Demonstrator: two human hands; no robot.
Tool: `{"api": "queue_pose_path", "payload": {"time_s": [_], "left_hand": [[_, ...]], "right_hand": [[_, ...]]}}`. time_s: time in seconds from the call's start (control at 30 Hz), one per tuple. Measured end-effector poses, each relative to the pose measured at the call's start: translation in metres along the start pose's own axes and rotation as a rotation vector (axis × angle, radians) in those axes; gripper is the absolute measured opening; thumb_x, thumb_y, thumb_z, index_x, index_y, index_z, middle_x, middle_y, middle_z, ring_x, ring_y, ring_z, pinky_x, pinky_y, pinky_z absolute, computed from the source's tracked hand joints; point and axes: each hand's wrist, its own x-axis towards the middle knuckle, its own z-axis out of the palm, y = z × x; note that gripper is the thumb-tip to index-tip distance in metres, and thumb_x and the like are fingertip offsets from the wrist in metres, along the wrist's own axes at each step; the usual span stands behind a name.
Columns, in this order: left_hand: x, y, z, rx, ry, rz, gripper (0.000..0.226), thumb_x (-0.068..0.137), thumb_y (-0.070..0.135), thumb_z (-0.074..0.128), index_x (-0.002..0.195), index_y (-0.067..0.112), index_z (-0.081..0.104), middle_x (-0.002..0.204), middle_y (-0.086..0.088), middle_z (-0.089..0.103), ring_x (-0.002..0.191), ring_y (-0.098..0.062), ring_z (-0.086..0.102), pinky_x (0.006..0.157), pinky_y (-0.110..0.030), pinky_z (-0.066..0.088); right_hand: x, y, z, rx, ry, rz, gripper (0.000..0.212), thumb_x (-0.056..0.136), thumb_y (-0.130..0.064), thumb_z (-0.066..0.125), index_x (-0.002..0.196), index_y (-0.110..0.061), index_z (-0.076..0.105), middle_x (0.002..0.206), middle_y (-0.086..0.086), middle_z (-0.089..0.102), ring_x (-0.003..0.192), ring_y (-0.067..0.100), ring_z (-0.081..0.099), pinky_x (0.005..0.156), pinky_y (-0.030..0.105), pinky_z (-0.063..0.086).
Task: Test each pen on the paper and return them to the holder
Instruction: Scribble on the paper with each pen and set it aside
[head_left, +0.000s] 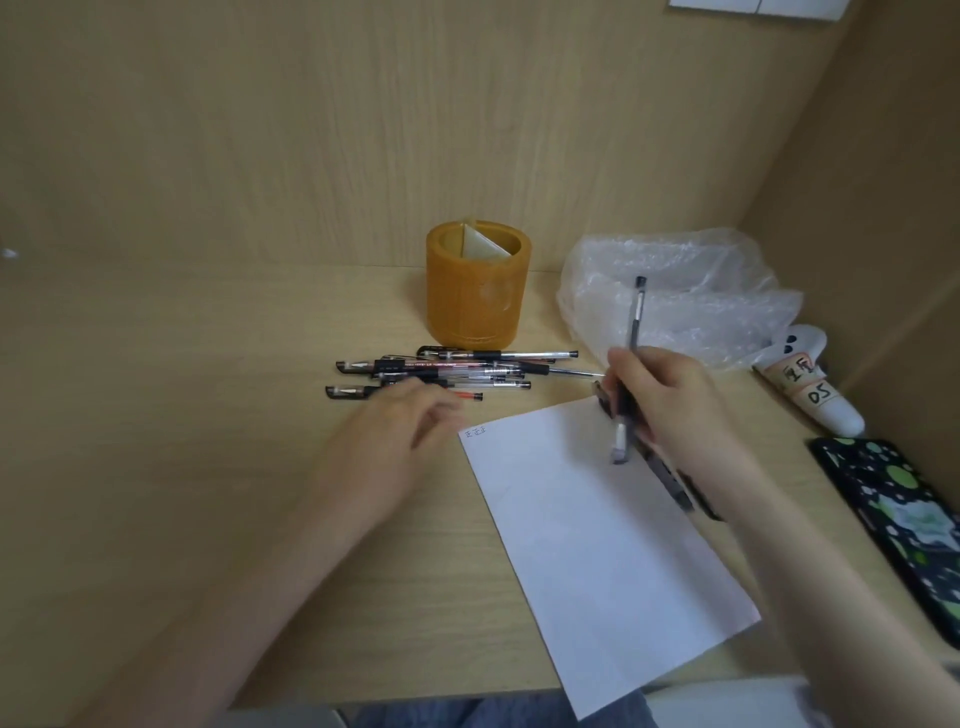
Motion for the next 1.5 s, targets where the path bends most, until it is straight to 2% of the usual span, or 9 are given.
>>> {"api": "queue_pose_path", "payload": {"time_s": [0.1, 0.17, 0.27, 0.5, 0.8, 0.97, 1.13, 1.33, 1.5], "left_hand": [[0.008, -0.039, -0.003, 0.166, 0.222, 0.02, 0.021, 0.08, 0.007, 0.066, 0.1, 0.012, 0.065, 0.098, -0.007, 0.061, 0.094, -0.028, 0.054, 0.083, -0.029, 0.038], [0.01, -0.055, -0.004, 0.227, 0.27, -0.019, 0.027, 0.073, 0.002, 0.071, 0.098, 0.008, 0.064, 0.097, -0.012, 0.061, 0.09, -0.034, 0.053, 0.081, -0.037, 0.04], [0.014, -0.062, -0.005, 0.275, 0.28, -0.04, 0.029, 0.071, 0.002, 0.074, 0.098, 0.007, 0.064, 0.096, -0.014, 0.062, 0.089, -0.036, 0.053, 0.079, -0.043, 0.043], [0.018, -0.065, 0.001, 0.242, 0.248, -0.054, 0.022, 0.071, 0.005, 0.074, 0.091, 0.008, 0.064, 0.085, -0.012, 0.065, 0.082, -0.035, 0.057, 0.075, -0.043, 0.046], [0.01, -0.054, 0.001, 0.147, 0.261, -0.005, 0.013, 0.078, 0.008, 0.069, 0.091, 0.008, 0.07, 0.088, -0.011, 0.064, 0.087, -0.031, 0.056, 0.079, -0.036, 0.041], [0.005, -0.018, -0.004, -0.183, 0.244, -0.062, 0.009, 0.09, 0.013, 0.055, 0.096, 0.017, 0.061, 0.088, 0.004, 0.06, 0.077, 0.004, 0.054, 0.066, -0.007, 0.034], [-0.004, 0.028, 0.003, -0.376, -0.095, 0.029, 0.006, 0.096, 0.019, 0.041, 0.095, 0.022, 0.046, 0.075, 0.01, 0.064, 0.068, -0.004, 0.057, 0.066, -0.015, 0.041], [-0.005, 0.033, 0.01, -0.424, -0.094, -0.012, 0.016, 0.097, 0.025, 0.039, 0.09, 0.034, 0.05, 0.076, 0.016, 0.056, 0.075, 0.004, 0.052, 0.066, -0.011, 0.037], [-0.006, 0.029, 0.009, -0.509, -0.1, -0.001, 0.014, 0.092, 0.036, 0.049, 0.094, 0.04, 0.062, 0.089, 0.016, 0.068, 0.088, 0.003, 0.06, 0.079, -0.019, 0.044]], "right_hand": [[0.005, 0.006, -0.035, -0.651, 0.016, -0.045, 0.04, 0.093, -0.041, 0.054, 0.061, -0.016, 0.052, 0.051, -0.001, 0.05, 0.049, 0.017, 0.048, 0.046, 0.029, 0.031], [0.001, 0.01, -0.044, -0.874, 0.018, -0.047, 0.043, 0.089, -0.052, 0.053, 0.067, -0.016, 0.056, 0.059, 0.003, 0.056, 0.056, 0.022, 0.054, 0.05, 0.03, 0.037], [-0.005, 0.018, -0.042, -0.98, -0.021, -0.023, 0.051, 0.086, -0.063, 0.047, 0.078, -0.015, 0.061, 0.069, 0.004, 0.062, 0.067, 0.027, 0.059, 0.057, 0.031, 0.04], [-0.005, 0.03, -0.026, -1.028, -0.01, -0.037, 0.037, 0.09, -0.055, 0.051, 0.102, -0.021, 0.057, 0.094, 0.002, 0.066, 0.087, 0.028, 0.061, 0.067, 0.032, 0.041], [-0.011, 0.027, -0.015, -0.736, 0.172, -0.216, 0.024, 0.091, -0.04, 0.058, 0.083, -0.018, 0.061, 0.066, -0.005, 0.054, 0.067, 0.028, 0.055, 0.056, 0.031, 0.033], [-0.016, 0.011, 0.008, -0.011, -0.146, -0.04, 0.014, 0.087, -0.036, 0.064, 0.083, -0.022, 0.065, 0.056, -0.006, 0.051, 0.053, 0.012, 0.042, 0.049, 0.02, 0.033], [-0.022, -0.009, 0.042, 0.4, -0.403, -0.042, 0.037, 0.083, -0.036, 0.061, 0.107, -0.009, 0.065, 0.059, 0.004, 0.048, 0.046, 0.014, 0.039, 0.042, 0.022, 0.03], [-0.02, -0.008, 0.057, 0.407, -0.283, -0.105, 0.026, 0.094, -0.021, 0.058, 0.074, -0.003, 0.057, 0.051, 0.008, 0.048, 0.04, 0.011, 0.042, 0.042, 0.021, 0.033], [-0.02, -0.001, 0.052, 0.447, -0.331, -0.113, 0.035, 0.094, -0.021, 0.057, 0.06, -0.022, 0.057, 0.053, 0.008, 0.048, 0.043, 0.014, 0.039, 0.044, 0.02, 0.032]]}}
